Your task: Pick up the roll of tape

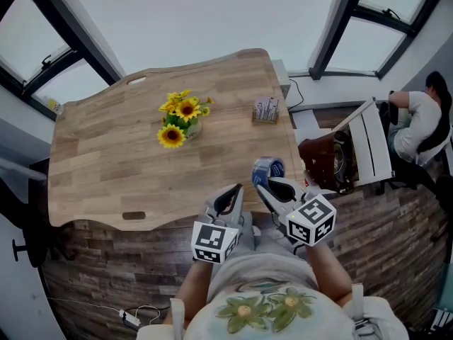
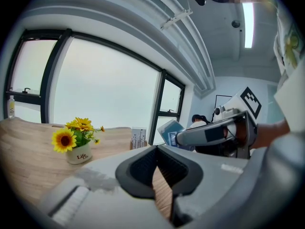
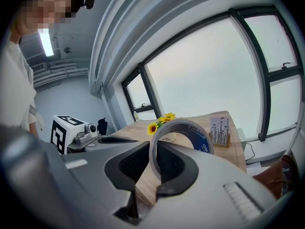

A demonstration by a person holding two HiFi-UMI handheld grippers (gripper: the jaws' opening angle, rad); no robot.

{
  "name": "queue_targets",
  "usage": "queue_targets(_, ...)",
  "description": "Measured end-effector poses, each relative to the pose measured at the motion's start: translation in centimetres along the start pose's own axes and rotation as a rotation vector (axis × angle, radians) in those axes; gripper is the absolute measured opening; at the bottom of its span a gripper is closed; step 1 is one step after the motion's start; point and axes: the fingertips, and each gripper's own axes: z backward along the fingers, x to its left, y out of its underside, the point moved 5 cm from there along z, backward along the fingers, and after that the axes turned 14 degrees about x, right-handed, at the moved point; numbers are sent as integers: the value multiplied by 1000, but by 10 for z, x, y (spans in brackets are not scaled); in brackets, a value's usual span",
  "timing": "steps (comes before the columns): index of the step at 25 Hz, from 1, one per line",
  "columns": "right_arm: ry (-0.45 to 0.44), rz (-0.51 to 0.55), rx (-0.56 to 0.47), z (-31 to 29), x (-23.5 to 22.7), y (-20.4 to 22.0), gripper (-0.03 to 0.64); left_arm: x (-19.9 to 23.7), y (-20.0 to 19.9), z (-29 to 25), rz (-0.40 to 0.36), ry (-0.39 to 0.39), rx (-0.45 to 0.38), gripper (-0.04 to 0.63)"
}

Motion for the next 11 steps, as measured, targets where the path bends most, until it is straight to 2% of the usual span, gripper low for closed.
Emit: queue_targets(11,2,-3,-5,3,4,5,46,-5,1,1,-12,14,-3,5)
